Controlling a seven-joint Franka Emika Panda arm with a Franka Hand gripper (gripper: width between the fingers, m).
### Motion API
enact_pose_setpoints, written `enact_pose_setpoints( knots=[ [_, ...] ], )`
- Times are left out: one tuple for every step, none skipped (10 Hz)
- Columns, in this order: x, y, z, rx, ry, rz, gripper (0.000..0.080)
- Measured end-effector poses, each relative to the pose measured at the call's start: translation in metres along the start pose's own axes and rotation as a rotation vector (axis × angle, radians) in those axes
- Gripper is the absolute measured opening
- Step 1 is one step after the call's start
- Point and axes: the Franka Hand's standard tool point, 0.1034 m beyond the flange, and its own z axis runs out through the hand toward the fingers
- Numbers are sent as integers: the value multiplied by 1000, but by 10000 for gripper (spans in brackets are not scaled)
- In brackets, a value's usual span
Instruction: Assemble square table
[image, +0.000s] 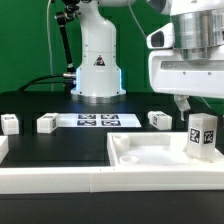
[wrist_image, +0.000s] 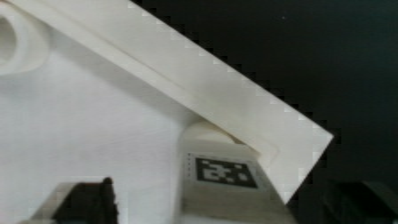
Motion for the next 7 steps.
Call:
enact_pose_setpoints(
  knots=[
    [3, 0, 0, 4, 3, -118, 637],
    [2, 1, 1, 3, 2, -140, 647],
    [2, 1, 1, 2, 3, -233, 647],
    [2, 1, 1, 2, 3, -315, 649],
    [2, 1, 1, 2, 3, -400, 649],
    [3, 1, 1, -3, 6, -522, 649],
    [3, 2, 1, -9, 9, -631, 649]
  ],
)
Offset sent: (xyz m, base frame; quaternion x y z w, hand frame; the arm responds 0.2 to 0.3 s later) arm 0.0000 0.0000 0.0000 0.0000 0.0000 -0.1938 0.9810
